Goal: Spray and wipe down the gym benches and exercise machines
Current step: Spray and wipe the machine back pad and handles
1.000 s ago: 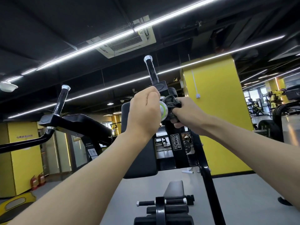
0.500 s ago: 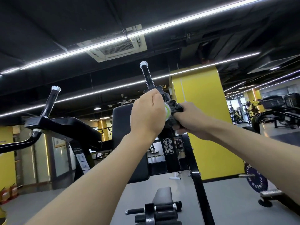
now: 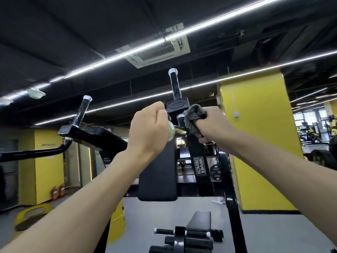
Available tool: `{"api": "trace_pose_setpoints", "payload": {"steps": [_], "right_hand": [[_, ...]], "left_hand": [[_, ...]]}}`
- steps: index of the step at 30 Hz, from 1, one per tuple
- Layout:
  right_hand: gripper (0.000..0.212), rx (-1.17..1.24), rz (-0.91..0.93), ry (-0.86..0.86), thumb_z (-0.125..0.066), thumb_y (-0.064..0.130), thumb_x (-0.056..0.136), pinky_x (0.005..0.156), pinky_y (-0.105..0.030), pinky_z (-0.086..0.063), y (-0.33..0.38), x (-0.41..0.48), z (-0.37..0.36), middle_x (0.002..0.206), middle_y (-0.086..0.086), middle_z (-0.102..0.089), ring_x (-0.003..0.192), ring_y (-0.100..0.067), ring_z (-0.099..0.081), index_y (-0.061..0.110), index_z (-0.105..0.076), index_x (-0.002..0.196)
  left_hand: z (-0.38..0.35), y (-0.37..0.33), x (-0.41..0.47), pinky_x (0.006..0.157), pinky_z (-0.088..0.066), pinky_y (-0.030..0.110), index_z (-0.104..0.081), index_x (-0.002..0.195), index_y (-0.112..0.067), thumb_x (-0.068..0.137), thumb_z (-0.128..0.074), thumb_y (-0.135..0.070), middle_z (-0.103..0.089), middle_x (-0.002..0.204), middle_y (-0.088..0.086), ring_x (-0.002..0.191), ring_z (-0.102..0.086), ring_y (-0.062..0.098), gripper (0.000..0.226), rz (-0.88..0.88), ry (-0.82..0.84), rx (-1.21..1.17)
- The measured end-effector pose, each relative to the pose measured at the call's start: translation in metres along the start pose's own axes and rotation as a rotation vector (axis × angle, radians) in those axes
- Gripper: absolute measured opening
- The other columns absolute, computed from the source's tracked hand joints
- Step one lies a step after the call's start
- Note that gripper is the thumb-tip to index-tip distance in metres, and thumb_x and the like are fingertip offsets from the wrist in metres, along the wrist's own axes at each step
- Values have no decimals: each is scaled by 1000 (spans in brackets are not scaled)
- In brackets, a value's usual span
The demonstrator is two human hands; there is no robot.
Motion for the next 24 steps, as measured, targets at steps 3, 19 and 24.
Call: {"api": "trace_pose_setpoints", "payload": {"steps": [3, 19, 24], "right_hand": [[20, -27, -68, 86, -41, -5, 84, 44, -26, -42, -18, 13, -26, 70, -12, -56, 60, -24, -50, 2, -60, 89], [30, -718, 423, 118, -49, -6, 82, 78, -43, -52, -29, 104, -25, 104, -11, -56, 89, -34, -59, 9, -66, 101], [26, -869, 474, 93, -51, -8, 84, 73, -40, -46, -37, 113, -31, 103, -10, -47, 88, -35, -59, 7, -63, 102]], "left_hand": [[6, -4, 4, 62, -47, 48, -46, 68, -1, 79, -32, -24, -55, 66, 16, 68, -54, 34, 29, 65, 60, 185], [-15, 8, 6, 49, -38, 32, -53, 88, -4, 86, -38, -6, -59, 61, 11, 54, -65, 32, 15, 319, 255, 345], [-20, 3, 5, 51, -49, 40, -53, 94, 6, 88, -45, 6, -59, 76, 16, 65, -66, 32, 10, 251, 335, 404]]}}
Point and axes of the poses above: each hand's wrist, its own x-axis towards the middle knuckle, its own z-axis out of the back of the hand, y = z × x, the point moved 7 cm from there along x, towards the middle knuckle
